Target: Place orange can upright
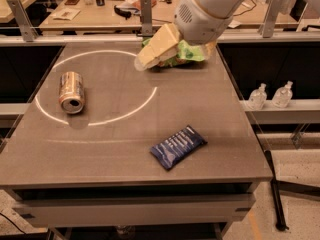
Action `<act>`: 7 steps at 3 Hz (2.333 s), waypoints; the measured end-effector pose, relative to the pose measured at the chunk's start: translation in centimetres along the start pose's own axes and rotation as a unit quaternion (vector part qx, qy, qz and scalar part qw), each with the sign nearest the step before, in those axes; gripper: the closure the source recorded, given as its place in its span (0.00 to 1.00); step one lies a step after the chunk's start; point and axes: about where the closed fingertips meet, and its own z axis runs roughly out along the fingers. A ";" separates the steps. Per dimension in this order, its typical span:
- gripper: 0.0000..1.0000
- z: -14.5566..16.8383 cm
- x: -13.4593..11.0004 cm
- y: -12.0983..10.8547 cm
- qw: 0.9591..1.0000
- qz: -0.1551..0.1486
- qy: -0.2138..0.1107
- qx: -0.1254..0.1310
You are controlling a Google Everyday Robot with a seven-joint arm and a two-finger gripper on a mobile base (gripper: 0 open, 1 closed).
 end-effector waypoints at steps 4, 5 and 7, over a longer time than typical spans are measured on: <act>0.00 8.1 -7.5 6.2 0.996 0.009 0.086 0.012; 0.00 8.7 -7.7 6.6 0.995 0.024 0.098 0.020; 0.00 12.0 -10.6 10.7 0.991 0.024 0.128 0.021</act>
Offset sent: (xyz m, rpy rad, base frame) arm 0.0479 0.0837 -0.0357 -0.1493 0.1648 -0.0609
